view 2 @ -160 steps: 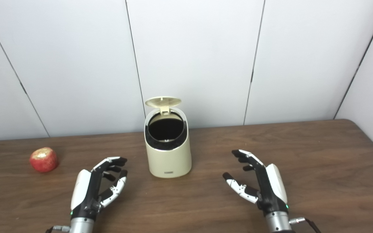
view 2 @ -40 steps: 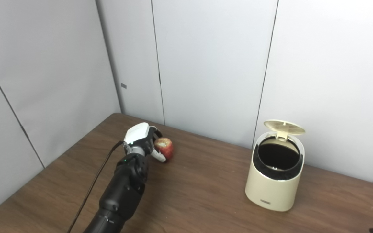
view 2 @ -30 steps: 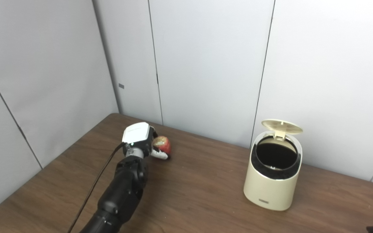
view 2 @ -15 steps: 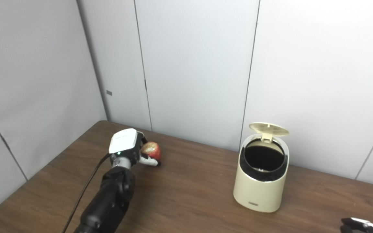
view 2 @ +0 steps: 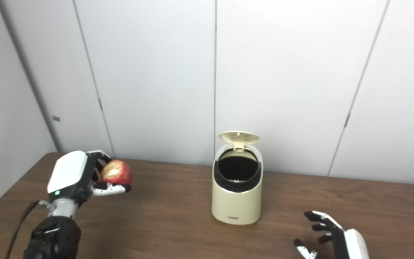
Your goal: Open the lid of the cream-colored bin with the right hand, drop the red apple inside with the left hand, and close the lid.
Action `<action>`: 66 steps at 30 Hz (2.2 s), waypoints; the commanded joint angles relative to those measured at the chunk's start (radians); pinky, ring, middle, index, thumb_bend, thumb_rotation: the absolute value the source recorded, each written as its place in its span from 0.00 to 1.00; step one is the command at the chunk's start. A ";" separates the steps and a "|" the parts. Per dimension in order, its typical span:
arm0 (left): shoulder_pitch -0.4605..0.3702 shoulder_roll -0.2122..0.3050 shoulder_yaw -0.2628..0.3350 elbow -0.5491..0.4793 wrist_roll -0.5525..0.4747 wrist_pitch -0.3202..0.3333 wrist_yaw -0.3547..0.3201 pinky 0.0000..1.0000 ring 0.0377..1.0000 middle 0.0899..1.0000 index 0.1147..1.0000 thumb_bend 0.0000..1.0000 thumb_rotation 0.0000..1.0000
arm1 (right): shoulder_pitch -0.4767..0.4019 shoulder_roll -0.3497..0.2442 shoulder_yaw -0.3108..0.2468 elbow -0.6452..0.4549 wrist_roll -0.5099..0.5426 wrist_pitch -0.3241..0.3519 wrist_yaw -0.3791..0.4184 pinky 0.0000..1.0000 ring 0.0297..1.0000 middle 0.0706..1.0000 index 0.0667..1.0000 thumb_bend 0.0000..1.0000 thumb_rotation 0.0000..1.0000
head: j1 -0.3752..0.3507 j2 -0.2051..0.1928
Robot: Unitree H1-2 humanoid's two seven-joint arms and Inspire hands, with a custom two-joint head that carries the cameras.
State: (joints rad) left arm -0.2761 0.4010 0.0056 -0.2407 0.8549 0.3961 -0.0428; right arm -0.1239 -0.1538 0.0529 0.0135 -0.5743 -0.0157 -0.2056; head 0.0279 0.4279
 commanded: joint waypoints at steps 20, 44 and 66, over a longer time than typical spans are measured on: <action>-0.085 -0.114 -0.099 -0.185 -0.056 -0.159 -0.019 0.28 0.38 0.43 0.43 0.50 0.00 | -0.058 0.012 0.012 0.099 0.023 -0.061 -0.104 0.61 0.71 0.73 0.71 0.29 0.13 | -0.114 0.008; -0.171 -0.342 -0.208 -0.088 0.008 -0.156 -0.006 0.27 0.36 0.42 0.43 0.50 0.00 | -0.052 0.007 0.014 0.094 0.020 -0.052 -0.104 0.59 0.70 0.73 0.72 0.30 0.15 | -0.108 0.016; -0.279 -0.375 -0.223 0.227 0.013 -0.179 0.154 0.23 0.33 0.42 0.44 0.50 0.00 | -0.042 0.010 0.029 0.089 0.001 -0.061 -0.113 0.61 0.71 0.73 0.72 0.29 0.23 | -0.137 0.007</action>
State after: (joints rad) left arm -0.4973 0.0259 -0.2142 -0.0131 0.8606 0.2468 0.0697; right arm -0.1811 -0.1516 0.0731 0.1014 -0.5609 -0.0473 -0.2916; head -0.1058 0.4341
